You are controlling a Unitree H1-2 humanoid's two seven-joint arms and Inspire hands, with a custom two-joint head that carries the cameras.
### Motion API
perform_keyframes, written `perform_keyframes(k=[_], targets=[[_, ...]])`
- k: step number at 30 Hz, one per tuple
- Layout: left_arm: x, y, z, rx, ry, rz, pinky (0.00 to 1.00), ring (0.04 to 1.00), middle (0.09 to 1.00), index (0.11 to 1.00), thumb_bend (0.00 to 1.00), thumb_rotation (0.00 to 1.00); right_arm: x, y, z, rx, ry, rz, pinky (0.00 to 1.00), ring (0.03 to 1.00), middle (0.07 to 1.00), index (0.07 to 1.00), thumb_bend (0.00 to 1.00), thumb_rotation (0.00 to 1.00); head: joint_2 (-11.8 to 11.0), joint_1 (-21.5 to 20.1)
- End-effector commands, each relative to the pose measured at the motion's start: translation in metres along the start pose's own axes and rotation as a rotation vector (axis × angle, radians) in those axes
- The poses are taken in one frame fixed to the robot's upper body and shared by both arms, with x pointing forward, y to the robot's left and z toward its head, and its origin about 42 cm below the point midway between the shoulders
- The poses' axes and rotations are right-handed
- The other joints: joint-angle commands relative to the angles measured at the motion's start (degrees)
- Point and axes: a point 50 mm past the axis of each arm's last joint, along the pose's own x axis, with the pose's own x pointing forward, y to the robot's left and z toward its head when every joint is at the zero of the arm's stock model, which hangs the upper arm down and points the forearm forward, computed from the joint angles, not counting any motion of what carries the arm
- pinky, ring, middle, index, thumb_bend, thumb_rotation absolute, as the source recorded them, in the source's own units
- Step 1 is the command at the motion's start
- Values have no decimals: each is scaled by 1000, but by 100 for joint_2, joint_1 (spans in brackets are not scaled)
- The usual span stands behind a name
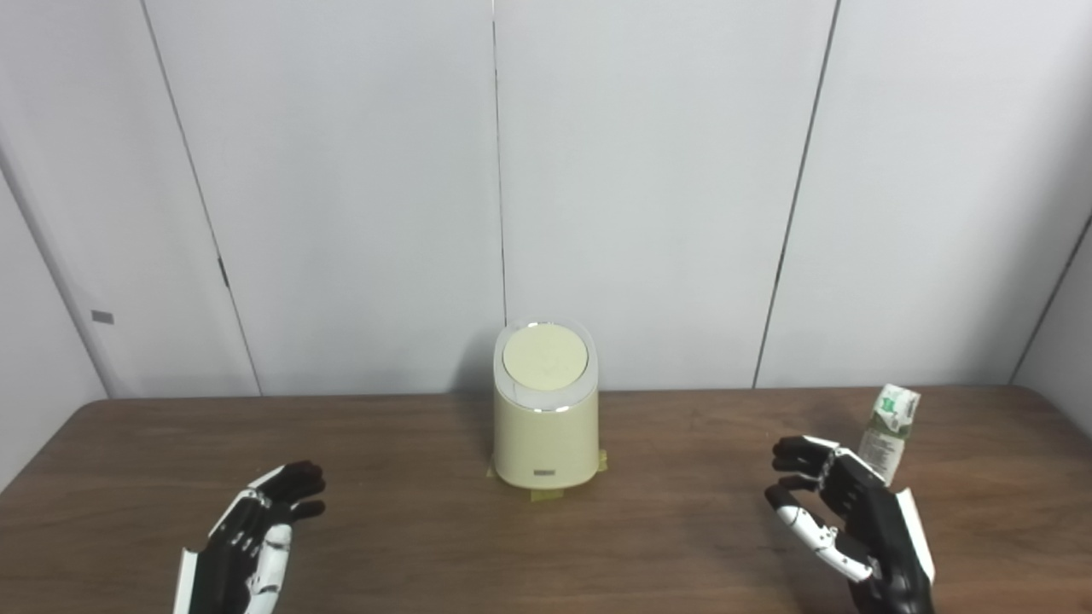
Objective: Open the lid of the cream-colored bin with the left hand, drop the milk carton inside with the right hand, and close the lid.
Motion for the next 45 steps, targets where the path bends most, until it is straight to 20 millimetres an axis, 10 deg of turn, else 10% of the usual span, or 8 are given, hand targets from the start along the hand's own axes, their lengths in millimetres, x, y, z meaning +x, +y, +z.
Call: perform_keyframes(k=[1, 24, 33, 45], targets=[[-20, -6, -27, -52, 92, 27, 670, 733, 739, 720, 174, 524, -29, 10, -29, 21, 121, 9, 580, 655, 667, 636, 311, 232, 1, -1], [-17, -2, -22, 16, 193, -71, 778, 825, 826, 800, 316, 478, -27, 13, -29, 15, 127, 6, 575, 655, 668, 637, 315, 255, -12, -29], [47, -20, 37, 313, 61, -242, 874, 924, 927, 908, 635, 629, -22, 18, -35, 21, 114, 1, 579, 657, 667, 639, 310, 215, -109, -99], [136, -75, 96, 356, -41, -270, 920, 982, 994, 993, 677, 644, -26, 19, -35, 21, 126, 5, 594, 663, 673, 644, 329, 258, -118, -83]])
